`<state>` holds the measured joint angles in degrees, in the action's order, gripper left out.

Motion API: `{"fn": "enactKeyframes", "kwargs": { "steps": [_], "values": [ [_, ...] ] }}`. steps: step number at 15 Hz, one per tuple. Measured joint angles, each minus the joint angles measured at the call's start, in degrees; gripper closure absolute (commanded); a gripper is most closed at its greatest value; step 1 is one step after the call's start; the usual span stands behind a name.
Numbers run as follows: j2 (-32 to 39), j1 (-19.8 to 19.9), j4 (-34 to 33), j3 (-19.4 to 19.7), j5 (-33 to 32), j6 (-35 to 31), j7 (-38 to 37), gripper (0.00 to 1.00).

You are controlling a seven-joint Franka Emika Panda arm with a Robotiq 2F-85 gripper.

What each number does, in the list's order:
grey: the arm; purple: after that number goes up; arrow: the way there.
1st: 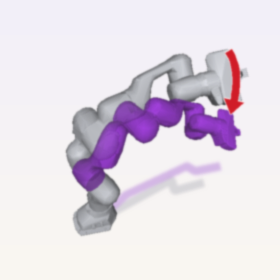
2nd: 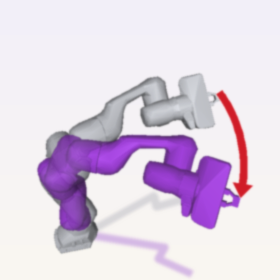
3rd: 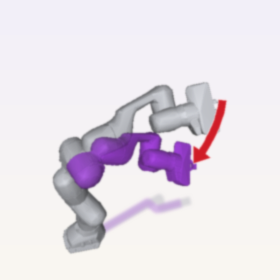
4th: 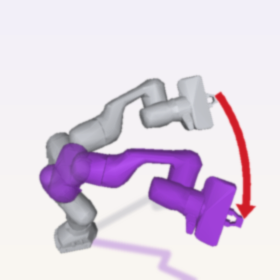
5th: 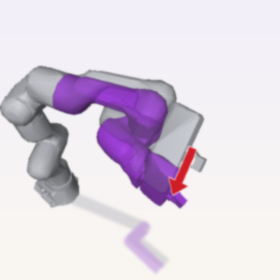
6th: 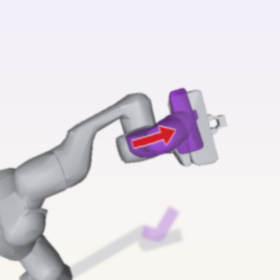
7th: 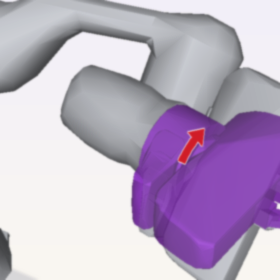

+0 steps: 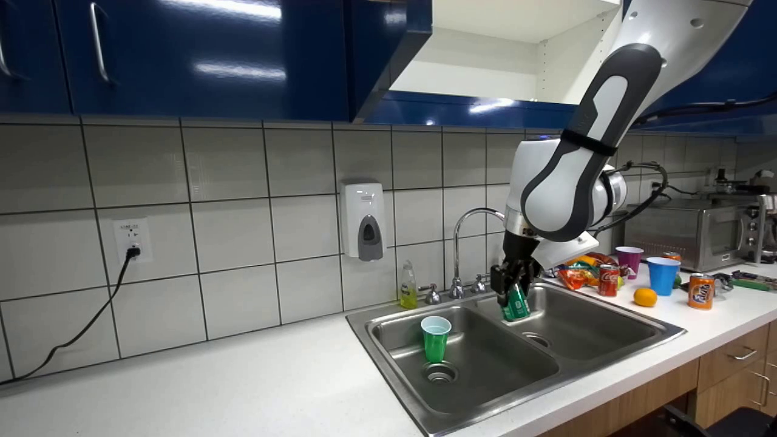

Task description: Put the green can in the sink.

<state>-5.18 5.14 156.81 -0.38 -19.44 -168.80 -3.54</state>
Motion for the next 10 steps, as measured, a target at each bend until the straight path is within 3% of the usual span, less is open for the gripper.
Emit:
{"fn": "enactKeyframes", "kwargs": {
  "steps": [4,5,10],
  "values": [
    [0.00,0.00,0.00,0.00,0.00,0.00,0.00,0.36],
    [0.00,0.00,0.00,0.00,0.00,0.00,0.00,0.61],
    [0.85,0.00,0.06,0.08,0.00,-0.84,0.00,0.61]
  ]
}}
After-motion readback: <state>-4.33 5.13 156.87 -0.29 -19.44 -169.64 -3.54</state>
